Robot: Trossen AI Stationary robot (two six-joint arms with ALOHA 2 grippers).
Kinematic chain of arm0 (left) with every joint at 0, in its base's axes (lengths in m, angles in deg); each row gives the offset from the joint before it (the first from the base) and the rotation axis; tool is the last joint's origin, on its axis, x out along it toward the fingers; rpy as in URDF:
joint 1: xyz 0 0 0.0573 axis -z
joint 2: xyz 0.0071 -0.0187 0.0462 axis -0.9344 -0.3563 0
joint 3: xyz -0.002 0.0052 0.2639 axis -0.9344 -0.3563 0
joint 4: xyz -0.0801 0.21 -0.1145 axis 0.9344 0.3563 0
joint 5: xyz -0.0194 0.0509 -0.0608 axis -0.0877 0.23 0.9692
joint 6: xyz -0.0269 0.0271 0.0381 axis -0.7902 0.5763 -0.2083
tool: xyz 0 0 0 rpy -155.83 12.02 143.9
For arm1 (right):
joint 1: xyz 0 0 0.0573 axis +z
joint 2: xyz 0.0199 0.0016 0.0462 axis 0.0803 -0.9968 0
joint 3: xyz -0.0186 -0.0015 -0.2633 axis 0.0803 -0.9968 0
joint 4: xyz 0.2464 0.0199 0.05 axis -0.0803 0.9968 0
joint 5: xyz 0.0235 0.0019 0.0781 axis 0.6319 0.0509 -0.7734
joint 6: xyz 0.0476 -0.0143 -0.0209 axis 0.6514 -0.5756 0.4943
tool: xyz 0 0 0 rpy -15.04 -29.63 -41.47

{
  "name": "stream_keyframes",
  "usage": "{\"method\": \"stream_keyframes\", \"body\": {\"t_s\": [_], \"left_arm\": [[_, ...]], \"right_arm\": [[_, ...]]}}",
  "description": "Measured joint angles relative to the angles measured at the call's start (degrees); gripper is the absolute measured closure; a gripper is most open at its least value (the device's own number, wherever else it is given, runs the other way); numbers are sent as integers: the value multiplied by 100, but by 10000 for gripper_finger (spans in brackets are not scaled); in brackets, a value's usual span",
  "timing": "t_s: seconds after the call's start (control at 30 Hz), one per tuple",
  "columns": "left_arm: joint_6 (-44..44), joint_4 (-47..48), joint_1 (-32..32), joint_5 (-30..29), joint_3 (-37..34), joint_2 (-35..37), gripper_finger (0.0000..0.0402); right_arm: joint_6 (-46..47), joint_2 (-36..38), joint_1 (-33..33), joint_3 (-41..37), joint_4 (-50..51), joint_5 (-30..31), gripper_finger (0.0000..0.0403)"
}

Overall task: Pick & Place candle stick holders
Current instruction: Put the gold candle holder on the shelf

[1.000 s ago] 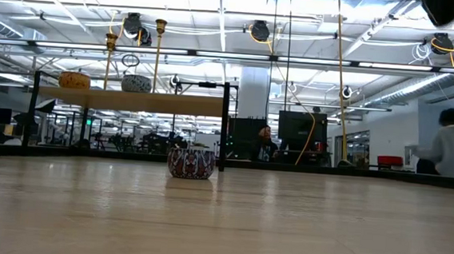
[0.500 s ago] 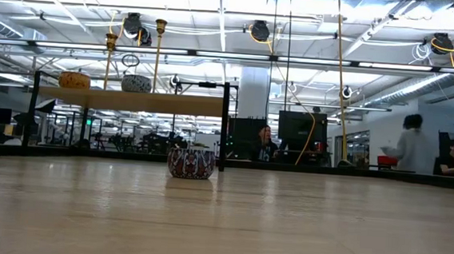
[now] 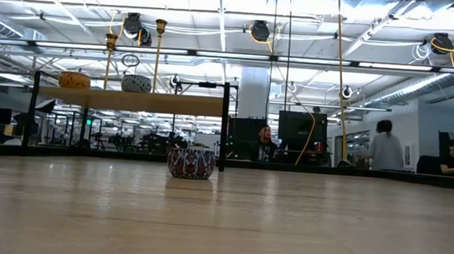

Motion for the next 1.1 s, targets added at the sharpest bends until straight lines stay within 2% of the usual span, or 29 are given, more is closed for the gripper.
{"method": "stream_keyframes", "body": {"t_s": [0.1, 0.2, 0.27, 0.37, 0.5, 0.63, 0.73, 1.1], "left_arm": [[3, 2, -92, -24, 0, 4, 390], [-41, -6, -226, 8, 0, 4, 398], [-97, -39, -324, 142, 0, 7, 395], [-101, -69, -475, 490, 0, 7, 386], [-56, -67, -657, 989, 0, 7, 388], [-67, -70, -767, 1137, 0, 7, 398], [-132, -68, -849, 1218, 0, 7, 392], [-1320, -87, -1314, 1175, 0, 7, 392]], "right_arm": [[-910, -4, 128, 0, -329, 873, 211], [-2463, -29, 119, 0, -921, 1739, 211], [-3254, -39, 94, 0, -1138, 1914, 211], [-3806, -42, 87, 0, -1078, 1529, 211], [-4155, -143, 100, 4, -593, 337, 211], [-4623, -397, 100, 4, -82, -545, 211], [-4641, -712, 100, 3, 23, -642, 211], [-4997, -1615, 54, -343, -63, -765, 211]]}}
